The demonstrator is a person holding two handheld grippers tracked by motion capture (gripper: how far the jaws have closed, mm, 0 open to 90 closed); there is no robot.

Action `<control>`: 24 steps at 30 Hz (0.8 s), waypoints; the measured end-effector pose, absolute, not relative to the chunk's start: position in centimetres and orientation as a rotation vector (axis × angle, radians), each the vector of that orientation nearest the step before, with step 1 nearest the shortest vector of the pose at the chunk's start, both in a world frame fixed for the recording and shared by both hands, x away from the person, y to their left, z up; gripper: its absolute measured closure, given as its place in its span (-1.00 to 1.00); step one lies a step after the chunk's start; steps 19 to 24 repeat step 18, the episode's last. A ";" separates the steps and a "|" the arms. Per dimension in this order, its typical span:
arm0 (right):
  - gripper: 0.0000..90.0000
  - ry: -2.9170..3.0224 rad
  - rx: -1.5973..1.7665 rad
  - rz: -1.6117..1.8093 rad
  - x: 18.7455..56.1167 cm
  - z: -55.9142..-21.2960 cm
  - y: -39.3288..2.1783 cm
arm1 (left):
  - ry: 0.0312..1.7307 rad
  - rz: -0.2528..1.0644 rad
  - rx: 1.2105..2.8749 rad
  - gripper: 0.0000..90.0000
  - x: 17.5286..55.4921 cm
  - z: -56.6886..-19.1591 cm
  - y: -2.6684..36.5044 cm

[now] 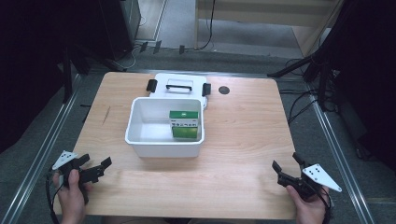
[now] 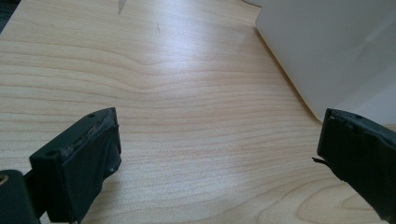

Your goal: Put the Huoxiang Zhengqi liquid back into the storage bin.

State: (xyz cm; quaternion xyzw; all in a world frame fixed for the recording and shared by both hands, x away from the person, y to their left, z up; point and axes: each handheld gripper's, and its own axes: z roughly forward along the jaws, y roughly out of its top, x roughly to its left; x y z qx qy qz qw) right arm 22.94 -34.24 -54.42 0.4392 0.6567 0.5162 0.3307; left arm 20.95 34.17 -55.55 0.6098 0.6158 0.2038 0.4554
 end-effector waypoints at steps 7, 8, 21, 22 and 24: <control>-0.65 1.727 1.135 1.337 22.4 -54.6 -34.1 | 1.524 0.499 1.505 -0.99 21.0 -55.6 34.2; -0.64 1.740 1.125 1.329 22.5 -54.6 -34.0 | 1.524 0.499 1.506 -0.99 21.0 -55.6 34.2; -0.56 1.804 1.170 1.332 23.1 -54.5 -34.2 | 1.527 0.497 1.511 -0.99 21.1 -55.6 34.2; -0.56 1.804 1.170 1.332 23.1 -54.5 -34.2 | 1.527 0.497 1.511 -0.99 21.1 -55.6 34.2; -0.56 1.804 1.170 1.332 23.1 -54.5 -34.2 | 1.527 0.497 1.511 -0.99 21.1 -55.6 34.2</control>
